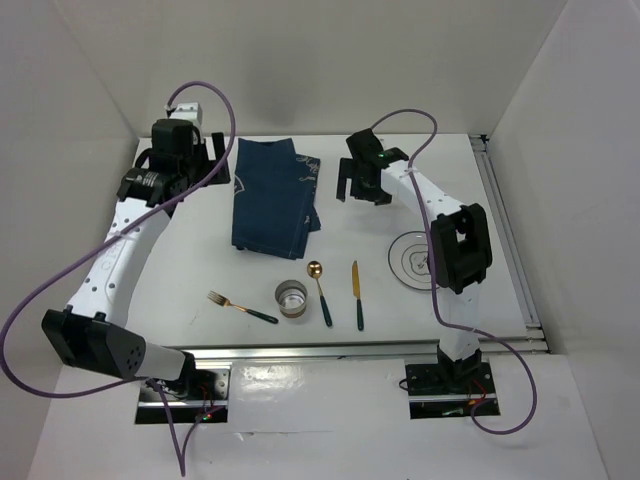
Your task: Set the dinner table for one person
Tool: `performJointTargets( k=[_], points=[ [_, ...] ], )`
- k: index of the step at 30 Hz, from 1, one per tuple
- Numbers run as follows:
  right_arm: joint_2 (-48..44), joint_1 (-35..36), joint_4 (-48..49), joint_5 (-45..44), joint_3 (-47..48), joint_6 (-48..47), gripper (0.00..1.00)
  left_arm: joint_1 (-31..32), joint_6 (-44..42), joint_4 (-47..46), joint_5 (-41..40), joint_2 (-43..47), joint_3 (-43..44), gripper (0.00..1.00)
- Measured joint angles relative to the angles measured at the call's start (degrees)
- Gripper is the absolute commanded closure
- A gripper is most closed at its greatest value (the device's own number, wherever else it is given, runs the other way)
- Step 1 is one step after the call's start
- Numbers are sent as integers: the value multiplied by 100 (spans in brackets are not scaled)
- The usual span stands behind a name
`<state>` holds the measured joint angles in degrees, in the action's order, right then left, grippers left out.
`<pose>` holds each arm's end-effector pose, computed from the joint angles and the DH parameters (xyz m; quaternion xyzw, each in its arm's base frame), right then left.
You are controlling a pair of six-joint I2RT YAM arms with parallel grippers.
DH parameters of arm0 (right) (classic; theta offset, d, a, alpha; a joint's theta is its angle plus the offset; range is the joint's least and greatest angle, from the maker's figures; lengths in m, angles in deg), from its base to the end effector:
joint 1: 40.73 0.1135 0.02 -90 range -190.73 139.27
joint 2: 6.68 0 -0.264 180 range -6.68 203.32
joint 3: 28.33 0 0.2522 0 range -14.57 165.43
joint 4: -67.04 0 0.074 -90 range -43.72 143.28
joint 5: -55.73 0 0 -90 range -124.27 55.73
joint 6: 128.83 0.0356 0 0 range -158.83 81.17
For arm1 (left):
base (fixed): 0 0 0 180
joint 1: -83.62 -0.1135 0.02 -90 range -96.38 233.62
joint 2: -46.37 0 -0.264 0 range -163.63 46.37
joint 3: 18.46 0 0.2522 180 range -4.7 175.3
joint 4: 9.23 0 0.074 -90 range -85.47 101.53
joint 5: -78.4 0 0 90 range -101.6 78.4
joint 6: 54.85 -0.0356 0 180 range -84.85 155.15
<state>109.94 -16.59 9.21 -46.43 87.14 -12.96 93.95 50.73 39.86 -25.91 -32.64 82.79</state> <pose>0.4105 0.1758 0.2512 0.0428 0.9576 0.0199 0.2841 0.2966 -0.0451 0.4191 -0.1039 0.8414 -0.0131 0.5301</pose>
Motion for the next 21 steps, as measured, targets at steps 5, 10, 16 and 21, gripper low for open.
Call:
performJointTargets(
  k=[5,10,16,21],
  points=[
    [0,57,192,278,-2,-37,0,0,122,356,155,-153,31,0],
    [28,103,321,776,107,-87,9,0,273,468,267,-155,31,0],
    [472,79,758,1626,649,-55,12,0,426,704,269,-275,138,5],
    [1268,37,1051,2326,1202,227,12,0,457,831,269,-374,177,5]
  ],
)
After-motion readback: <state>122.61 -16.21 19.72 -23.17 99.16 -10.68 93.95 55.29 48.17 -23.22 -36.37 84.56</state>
